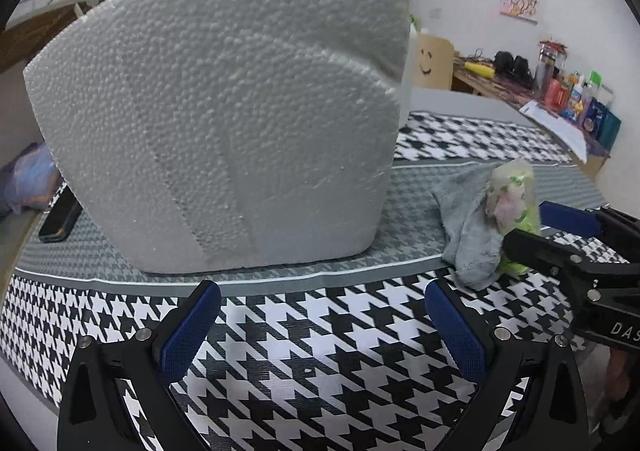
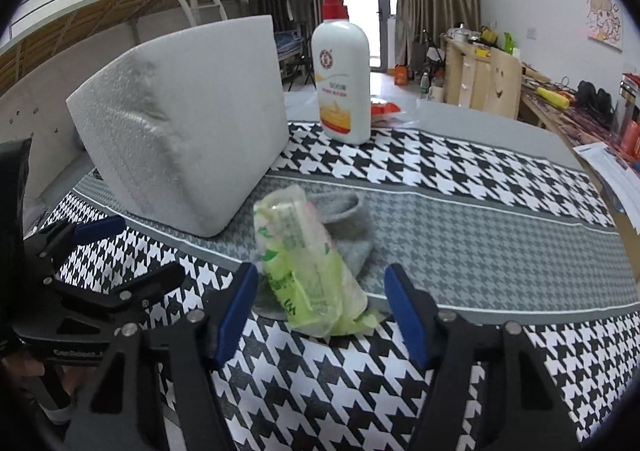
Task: Organize soft objects
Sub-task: 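Lower the open right gripper around the clear plastic bag, then close the right gripper on the bag while the left moves toward the grey sock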
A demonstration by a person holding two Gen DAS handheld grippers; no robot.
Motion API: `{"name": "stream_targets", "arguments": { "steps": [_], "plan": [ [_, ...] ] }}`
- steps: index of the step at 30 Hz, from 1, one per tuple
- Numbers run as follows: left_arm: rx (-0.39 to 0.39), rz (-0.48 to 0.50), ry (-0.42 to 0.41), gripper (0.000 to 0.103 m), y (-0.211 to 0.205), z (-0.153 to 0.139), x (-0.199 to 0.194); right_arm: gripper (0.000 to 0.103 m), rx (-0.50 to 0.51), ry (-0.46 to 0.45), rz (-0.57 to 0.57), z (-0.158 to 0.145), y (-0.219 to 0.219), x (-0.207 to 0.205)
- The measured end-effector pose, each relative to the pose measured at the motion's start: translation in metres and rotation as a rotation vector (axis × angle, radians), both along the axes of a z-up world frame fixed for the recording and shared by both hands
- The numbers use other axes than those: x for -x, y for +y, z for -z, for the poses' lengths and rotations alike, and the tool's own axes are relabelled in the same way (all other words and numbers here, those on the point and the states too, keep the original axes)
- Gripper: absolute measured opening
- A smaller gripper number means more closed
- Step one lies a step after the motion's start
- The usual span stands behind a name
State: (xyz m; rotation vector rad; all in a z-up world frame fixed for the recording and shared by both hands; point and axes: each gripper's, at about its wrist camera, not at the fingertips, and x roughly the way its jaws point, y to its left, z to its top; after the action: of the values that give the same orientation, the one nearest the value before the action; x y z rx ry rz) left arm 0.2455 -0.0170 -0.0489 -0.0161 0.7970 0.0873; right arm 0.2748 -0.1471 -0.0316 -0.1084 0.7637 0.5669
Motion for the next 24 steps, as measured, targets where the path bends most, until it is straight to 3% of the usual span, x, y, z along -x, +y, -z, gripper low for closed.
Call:
{"name": "stream_targets", "arguments": {
  "steps": [2,6,14,24],
  "plan": [
    [-0.002,-0.011,0.005,0.102,-0.001,0.001,-0.004,0.055,-0.011,0.021,-0.019,0.003,0.000,-0.002],
    [-0.007,-0.025,0.012,0.102,0.001,0.002,-0.004,0.050,-0.008,0.031,-0.036,0.007,0.004,-0.002],
    [-0.012,-0.029,0.008,0.102,0.002,0.003,-0.003,0.029,-0.041,0.046,-0.047,0.011,-0.002,0.003],
    [0.003,-0.028,-0.004,0.102,0.004,0.000,0.003,0.028,-0.078,0.035,-0.029,0.001,-0.016,0.009]
  ]
}}
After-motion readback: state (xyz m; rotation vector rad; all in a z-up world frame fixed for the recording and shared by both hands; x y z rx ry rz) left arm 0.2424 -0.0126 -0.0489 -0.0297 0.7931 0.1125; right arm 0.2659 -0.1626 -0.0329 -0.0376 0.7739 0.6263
